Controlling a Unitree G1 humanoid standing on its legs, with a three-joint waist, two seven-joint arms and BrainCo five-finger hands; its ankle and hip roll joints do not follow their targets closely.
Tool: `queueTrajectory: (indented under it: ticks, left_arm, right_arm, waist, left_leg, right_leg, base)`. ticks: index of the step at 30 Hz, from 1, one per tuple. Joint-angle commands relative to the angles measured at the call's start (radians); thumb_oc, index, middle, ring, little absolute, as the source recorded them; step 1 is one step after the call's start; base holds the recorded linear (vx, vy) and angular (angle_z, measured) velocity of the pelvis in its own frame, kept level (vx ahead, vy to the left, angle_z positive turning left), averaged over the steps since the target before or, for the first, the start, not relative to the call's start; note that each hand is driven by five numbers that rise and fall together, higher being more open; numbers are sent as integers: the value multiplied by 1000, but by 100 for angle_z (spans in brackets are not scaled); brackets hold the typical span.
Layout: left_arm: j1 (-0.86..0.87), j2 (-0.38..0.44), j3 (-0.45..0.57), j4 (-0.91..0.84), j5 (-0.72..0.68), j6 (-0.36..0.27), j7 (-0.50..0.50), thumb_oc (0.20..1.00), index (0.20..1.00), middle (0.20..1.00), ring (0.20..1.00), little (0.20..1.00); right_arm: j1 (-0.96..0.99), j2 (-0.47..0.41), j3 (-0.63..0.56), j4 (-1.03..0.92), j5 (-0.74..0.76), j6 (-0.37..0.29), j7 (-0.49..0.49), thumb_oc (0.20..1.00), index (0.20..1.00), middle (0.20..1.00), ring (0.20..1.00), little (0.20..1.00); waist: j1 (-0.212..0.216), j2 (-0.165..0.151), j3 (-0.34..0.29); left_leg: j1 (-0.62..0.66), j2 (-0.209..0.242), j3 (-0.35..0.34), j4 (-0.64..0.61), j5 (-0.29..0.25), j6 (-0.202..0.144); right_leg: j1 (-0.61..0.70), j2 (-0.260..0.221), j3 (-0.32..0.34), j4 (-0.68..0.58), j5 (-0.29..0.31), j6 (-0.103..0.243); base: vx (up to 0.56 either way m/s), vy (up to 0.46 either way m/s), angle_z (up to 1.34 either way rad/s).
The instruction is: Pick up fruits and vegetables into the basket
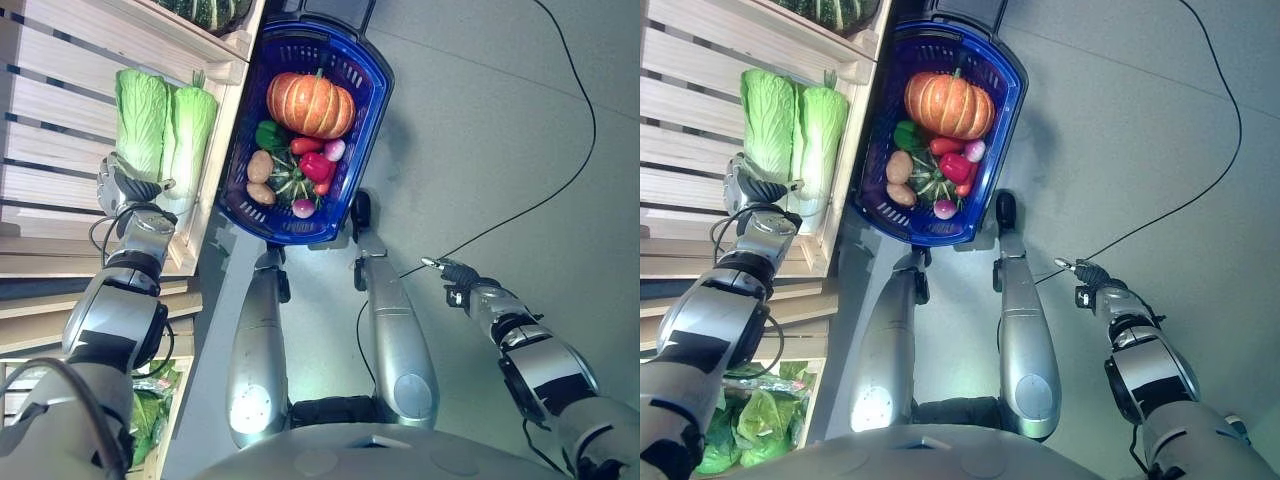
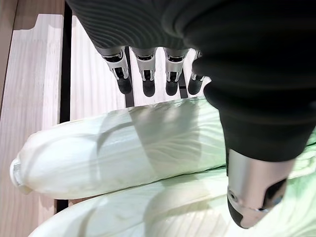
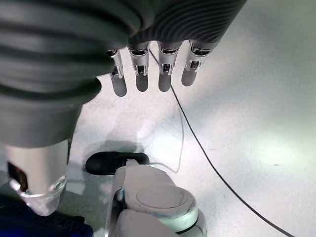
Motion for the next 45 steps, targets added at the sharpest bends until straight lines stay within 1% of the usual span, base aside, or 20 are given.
queueTrajectory:
  ticks: [1, 5, 8, 12, 13, 14, 15, 18, 27, 33, 41, 43, 44, 45]
  left_arm:
    - [4, 60, 14, 81, -29, 23, 1, 1000, 1000, 1000, 1000, 1000]
    - [-10, 66, 8, 89, -29, 43, -19, 1000, 1000, 1000, 1000, 1000]
    - [-20, 61, -3, 99, -37, 67, -74, 1000, 1000, 1000, 1000, 1000]
    - [-24, 56, -14, 108, -49, 86, -116, 1000, 1000, 1000, 1000, 1000]
    - [-24, 53, -16, 111, -51, 89, -130, 944, 944, 944, 944, 944]
    - [-24, 51, -18, 115, -52, 91, -142, 846, 846, 846, 846, 846]
    - [-25, 50, -21, 116, -55, 95, -153, 548, 548, 548, 548, 548]
    - [-27, 48, -31, 121, -65, 95, -186, 200, 200, 200, 200, 200]
    - [-32, 42, -48, 118, -83, 63, -249, 200, 200, 200, 200, 200]
    - [-29, 36, -43, 116, -109, 39, -265, 200, 200, 200, 200, 200]
    - [-21, 35, -18, 91, -200, -53, -271, 200, 200, 200, 200, 200]
    - [-16, 38, 1, 75, -239, -97, -255, 200, 200, 200, 200, 200]
    - [-11, 39, 7, 71, -250, -110, -252, 200, 200, 200, 200, 200]
    - [-7, 44, 18, 61, -270, -140, -244, 200, 200, 200, 200, 200]
  right_arm:
    - [29, -42, 31, 28, 24, 15, 9, 1000, 1000, 1000, 1000, 1000]
    - [26, -44, 34, 24, 30, 17, 6, 1000, 1000, 1000, 1000, 1000]
    - [18, -46, 37, 20, 33, 26, 3, 1000, 1000, 1000, 1000, 1000]
    - [19, -49, 38, 17, 32, 22, 6, 1000, 1000, 1000, 1000, 1000]
    - [16, -49, 40, 17, 33, 21, 5, 1000, 1000, 1000, 1000, 1000]
    - [14, -49, 41, 17, 34, 21, 4, 1000, 1000, 1000, 1000, 1000]
    - [12, -50, 41, 15, 34, 22, 3, 1000, 1000, 1000, 1000, 1000]
    - [5, -57, 46, 14, 34, 26, 8, 1000, 1000, 1000, 1000, 1000]
    - [-1, -59, 46, 14, 36, 22, 9, 1000, 1000, 1000, 1000, 1000]
    - [-8, -59, 46, 12, 40, 27, 12, 1000, 1000, 1000, 1000, 1000]
    - [-16, -58, 42, 14, 47, 17, 13, 1000, 1000, 1000, 1000, 1000]
    - [-20, -59, 35, 17, 61, 5, 6, 1000, 1000, 1000, 1000, 1000]
    - [-17, -60, 34, 17, 68, -3, 5, 1000, 1000, 1000, 1000, 1000]
    - [-15, -62, 29, 17, 82, -19, 5, 1000, 1000, 1000, 1000, 1000]
  waist:
    - [11, -13, -33]
    - [10, -16, -33]
    - [9, -18, -33]
    - [6, -20, -33]
    - [6, -19, -33]
    - [5, -19, -33]
    - [5, -19, -33]
    - [3, -21, -33]
    - [3, -21, -33]
    - [4, -22, -33]
    - [7, -13, -33]
    - [9, -10, -33]
    - [10, -9, -33]
    - [12, -8, -33]
  left_leg:
    - [-62, -35, 17, -16, 22, 14]
    - [-72, -35, 17, -14, 23, 14]
    - [-77, -34, 18, -22, 27, 14]
    - [-80, -34, 20, -27, 29, 14]
    - [-82, -35, 21, -27, 30, 14]
    - [-83, -35, 22, -28, 31, 14]
    - [-84, -35, 22, -29, 31, 13]
    - [-87, -33, 23, -35, 35, 12]
    - [-86, -34, 24, -54, 45, 11]
    - [-78, -36, 24, -65, 49, 11]
    - [-59, -38, 24, -88, 61, 9]
    - [-51, -38, 25, -92, 61, 8]
    - [-45, -38, 25, -91, 56, 8]
    - [-41, -39, 24, -92, 55, 7]
  right_leg:
    - [3, 40, -51, 110, -148, -2]
    - [-7, 42, -51, 112, -146, -2]
    - [-14, 44, -50, 109, -144, -1]
    - [-18, 45, -50, 103, -140, 0]
    - [-20, 46, -51, 103, -139, 0]
    - [-22, 47, -51, 102, -139, 0]
    - [-23, 47, -51, 101, -138, 1]
    - [-27, 48, -50, 95, -134, 1]
    - [-26, 51, -52, 81, -128, 3]
    - [-20, 52, -55, 74, -125, 3]
    - [-1, 49, -58, 56, -117, 5]
    - [7, 46, -61, 51, -116, 6]
    - [13, 46, -61, 53, -122, 6]
    - [17, 45, -61, 52, -122, 6]
  base:
    - [0, 0, 0]
    - [0, 0, 0]
    - [0, 0, 0]
    - [0, 0, 0]
    - [0, 0, 0]
    - [0, 0, 0]
    - [0, 0, 0]
    - [0, 0, 0]
    - [0, 0, 0]
    - [0, 0, 0]
    - [0, 0, 0]
    - [0, 0, 0]
    - [0, 0, 0]
    - [1, -38, 2]
